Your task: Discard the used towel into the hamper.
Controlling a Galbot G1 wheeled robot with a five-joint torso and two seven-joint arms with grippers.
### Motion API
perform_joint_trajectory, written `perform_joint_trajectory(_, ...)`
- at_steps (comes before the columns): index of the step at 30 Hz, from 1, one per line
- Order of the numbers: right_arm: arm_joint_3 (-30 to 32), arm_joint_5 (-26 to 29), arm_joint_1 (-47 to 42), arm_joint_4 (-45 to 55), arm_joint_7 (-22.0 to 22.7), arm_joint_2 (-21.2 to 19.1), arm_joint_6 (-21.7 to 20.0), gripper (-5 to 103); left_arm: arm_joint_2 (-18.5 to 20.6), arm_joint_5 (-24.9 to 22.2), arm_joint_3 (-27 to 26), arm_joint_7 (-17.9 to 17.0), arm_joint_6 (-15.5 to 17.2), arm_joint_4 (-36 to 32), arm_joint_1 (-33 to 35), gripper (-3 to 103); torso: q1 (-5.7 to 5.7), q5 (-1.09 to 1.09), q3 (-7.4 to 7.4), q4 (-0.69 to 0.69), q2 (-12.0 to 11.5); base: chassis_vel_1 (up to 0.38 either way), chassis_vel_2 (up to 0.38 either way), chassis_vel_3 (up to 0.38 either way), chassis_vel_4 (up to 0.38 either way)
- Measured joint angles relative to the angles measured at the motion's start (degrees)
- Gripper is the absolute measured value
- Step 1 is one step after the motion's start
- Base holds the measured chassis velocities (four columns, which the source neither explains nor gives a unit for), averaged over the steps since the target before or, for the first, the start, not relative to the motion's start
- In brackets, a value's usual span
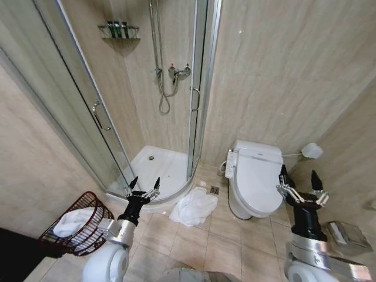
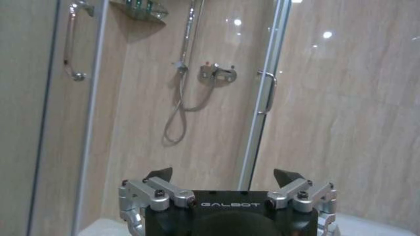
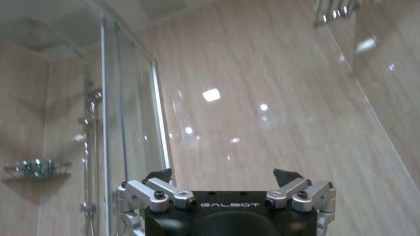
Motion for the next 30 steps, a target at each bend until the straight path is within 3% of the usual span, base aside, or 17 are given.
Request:
perform_joint_trajectory(6,-1.56,2.08,-0.70,-5.16,2.19,-0.90,-2.89,100,0.01,0.00,0.00,0.00,0.00,0.00,0.01,100,0.00,-0.01,0.00,0.01,0.00,0.021,0.027,0.024,0.018)
perform_joint_trajectory(10,-2.00,2.41,0.38,-13.24,1.64,-1.13,-1.05,100,0.02,0.00,-0.01,-0.01,0.00,0.00,0.00,100,-0.01,-0.01,0.00,0.00,0.00,0.000,0.000,0.000,0.000)
perform_joint_trajectory(14,-3.56,-1.11,1.61,-27.45,0.05,-1.36,3.51,100,0.02,0.00,0.00,0.00,0.00,0.00,0.00,100,0.00,0.00,0.00,0.00,0.00,0.000,0.000,0.000,0.000)
perform_joint_trajectory(20,-8.40,-3.59,5.67,-44.06,-1.47,-2.40,4.44,100,-0.01,0.00,0.00,0.00,0.00,0.00,0.01,100,-0.01,0.01,0.00,0.00,0.00,0.000,0.000,0.000,0.000)
perform_joint_trajectory(22,-10.10,-5.62,10.97,-53.28,0.21,-2.72,3.40,100,0.01,0.00,0.00,0.00,0.00,0.00,0.00,100,-0.01,-0.01,0.00,0.00,0.00,0.000,0.000,0.000,0.000)
perform_joint_trajectory(30,-11.47,-9.88,16.44,-60.40,2.80,-3.37,1.77,100,0.01,0.00,0.00,0.00,0.00,0.00,0.00,100,0.00,-0.02,0.00,0.00,0.00,0.000,0.000,0.000,0.000)
